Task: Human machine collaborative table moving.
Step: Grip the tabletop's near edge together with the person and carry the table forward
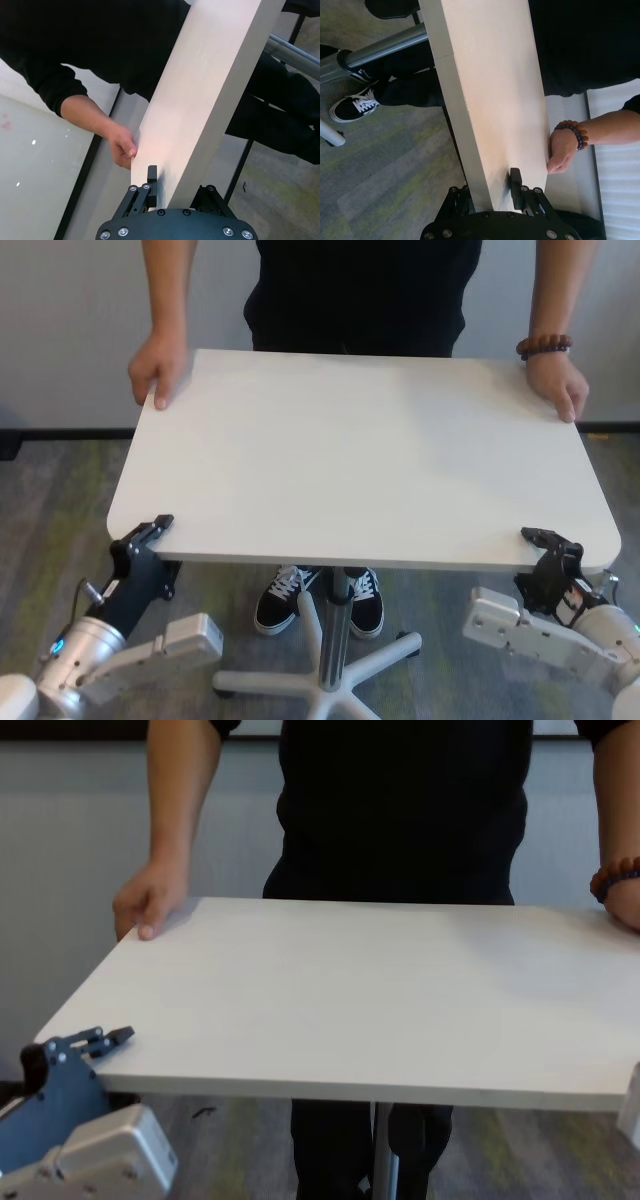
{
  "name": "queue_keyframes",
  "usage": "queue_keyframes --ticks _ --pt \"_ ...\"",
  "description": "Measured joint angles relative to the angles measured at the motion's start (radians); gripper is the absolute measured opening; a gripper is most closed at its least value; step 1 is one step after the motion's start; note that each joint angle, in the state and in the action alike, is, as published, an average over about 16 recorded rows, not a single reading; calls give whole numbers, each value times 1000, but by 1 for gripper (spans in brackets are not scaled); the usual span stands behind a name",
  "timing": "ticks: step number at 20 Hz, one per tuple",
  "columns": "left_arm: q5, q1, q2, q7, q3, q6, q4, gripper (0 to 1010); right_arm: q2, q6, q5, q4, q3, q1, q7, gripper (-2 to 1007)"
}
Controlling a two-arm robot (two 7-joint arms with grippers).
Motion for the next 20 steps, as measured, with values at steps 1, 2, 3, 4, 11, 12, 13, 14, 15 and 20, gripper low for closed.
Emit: queue_keyframes --ticks 1,2,3,4,11,12,13,14,15,20 --pt "0 -7 -3 -1 1 0 6 323 -2 -3 -1 6 1 7 4 356" --pt "0 -15 -6 -1 3 1 12 323 -4 -7 -2 13 2 14 8 356" --pt "0 -22 -9 -2 4 1 18 323 -6 -11 -3 20 3 22 11 356" --pt "0 -30 -12 -2 6 1 25 323 -8 -15 -5 28 3 30 15 356" --pt "0 -86 -35 -1 19 1 81 323 -26 -41 -14 85 3 83 32 356" --pt "0 -94 -39 -1 22 1 90 323 -28 -45 -15 93 3 90 34 356" --pt "0 -102 -42 0 24 0 99 323 -30 -49 -16 102 3 97 35 356" --pt "0 -110 -46 1 26 0 108 323 -32 -52 -16 110 3 104 36 356" --pt "0 -118 -49 2 29 -1 116 323 -34 -56 -17 119 2 111 37 356" --pt "2 -154 -64 11 42 -3 157 323 -42 -71 -18 157 -2 141 39 356"
